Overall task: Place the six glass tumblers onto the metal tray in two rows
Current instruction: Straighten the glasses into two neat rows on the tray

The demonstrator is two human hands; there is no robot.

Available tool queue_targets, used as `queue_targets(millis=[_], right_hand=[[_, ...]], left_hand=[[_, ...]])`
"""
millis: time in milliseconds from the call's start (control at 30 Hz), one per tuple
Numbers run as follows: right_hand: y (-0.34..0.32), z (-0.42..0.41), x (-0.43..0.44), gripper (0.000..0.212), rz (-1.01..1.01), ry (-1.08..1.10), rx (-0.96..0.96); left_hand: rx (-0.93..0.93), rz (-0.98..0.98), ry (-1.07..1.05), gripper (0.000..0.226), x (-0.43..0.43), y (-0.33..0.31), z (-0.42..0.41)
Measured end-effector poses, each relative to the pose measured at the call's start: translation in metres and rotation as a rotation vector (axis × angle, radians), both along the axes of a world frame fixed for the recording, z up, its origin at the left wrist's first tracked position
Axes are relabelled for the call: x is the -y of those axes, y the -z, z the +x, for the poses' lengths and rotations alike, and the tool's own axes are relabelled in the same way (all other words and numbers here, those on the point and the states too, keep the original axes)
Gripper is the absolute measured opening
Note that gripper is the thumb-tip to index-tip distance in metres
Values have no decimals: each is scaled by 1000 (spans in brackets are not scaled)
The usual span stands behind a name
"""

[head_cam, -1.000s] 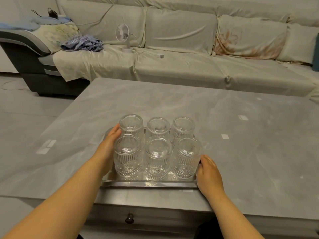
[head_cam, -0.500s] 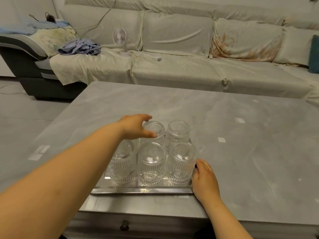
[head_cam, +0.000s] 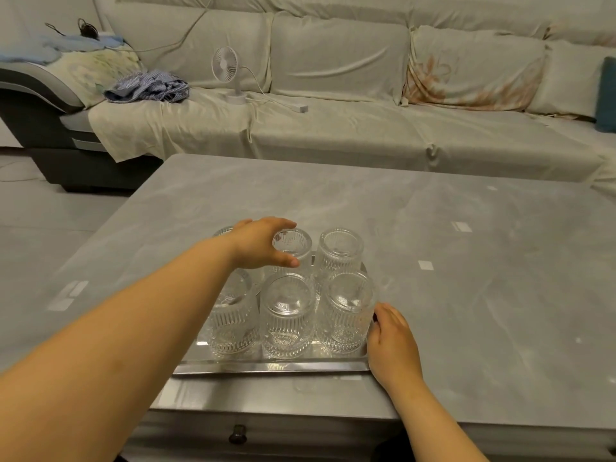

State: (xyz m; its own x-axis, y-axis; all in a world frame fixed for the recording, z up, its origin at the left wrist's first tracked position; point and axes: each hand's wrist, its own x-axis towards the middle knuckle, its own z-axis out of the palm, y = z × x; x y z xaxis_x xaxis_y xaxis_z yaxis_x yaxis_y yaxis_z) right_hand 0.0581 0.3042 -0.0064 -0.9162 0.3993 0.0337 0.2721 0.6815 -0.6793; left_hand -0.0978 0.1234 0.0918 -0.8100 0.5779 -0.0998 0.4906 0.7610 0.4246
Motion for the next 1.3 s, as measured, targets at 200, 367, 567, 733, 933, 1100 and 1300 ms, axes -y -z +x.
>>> queue_targets(millis=[200, 367, 567, 733, 933, 1100, 1300], right_hand=[[-2, 1, 1, 35, 4, -1, -20], [-1, 1, 1, 35, 13, -2, -19], [-1, 1, 2, 35, 12, 1, -37], [-1, 1, 2, 35, 21, 5, -37], [0, 0, 2, 33, 33, 9, -51], [0, 0, 2, 32, 20, 13, -55], [-2, 3, 4, 36, -20, 47, -60]], left_hand=[[-30, 19, -4, 76, 3, 4, 5], [-179, 283, -232, 56, 27, 2, 11], [554, 816, -517, 56, 72, 26, 35], [650, 934, -515, 53, 73, 41, 40], [653, 1007, -511, 50, 71, 40, 44], [294, 959, -715, 44, 74, 53, 59], [-198, 399, -676, 33, 119, 87, 98]])
